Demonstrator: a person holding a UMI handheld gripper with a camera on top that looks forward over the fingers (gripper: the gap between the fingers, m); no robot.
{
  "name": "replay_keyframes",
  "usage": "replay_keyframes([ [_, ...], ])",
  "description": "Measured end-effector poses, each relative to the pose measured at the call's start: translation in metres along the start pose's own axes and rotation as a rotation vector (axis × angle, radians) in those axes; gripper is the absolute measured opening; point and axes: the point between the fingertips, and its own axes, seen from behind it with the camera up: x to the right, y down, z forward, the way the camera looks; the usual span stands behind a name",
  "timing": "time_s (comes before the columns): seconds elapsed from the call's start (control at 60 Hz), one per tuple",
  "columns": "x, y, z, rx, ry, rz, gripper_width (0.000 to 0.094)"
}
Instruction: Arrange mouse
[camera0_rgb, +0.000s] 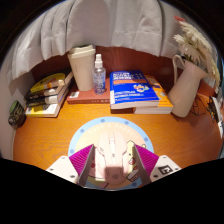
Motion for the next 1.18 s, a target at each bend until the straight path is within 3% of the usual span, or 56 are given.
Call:
replay_keyframes([
  [0.033,-0.002,-0.003,-0.007,0.008,0.0,-0.002,0.0797],
  [0.133,-0.014,-0.016,-0.045,0.053,-0.04,0.014,0.0834],
  [0.317,-0.038,-0.032,-0.147,0.161,-0.081,0.015,0.0836],
  [0.65,-0.053,-0.004,-0.299,0.268,-0.153,0.017,0.0832],
  [1.183,-0.022,0.006,-0.384,0.36,-0.123,0.05,0.0831],
])
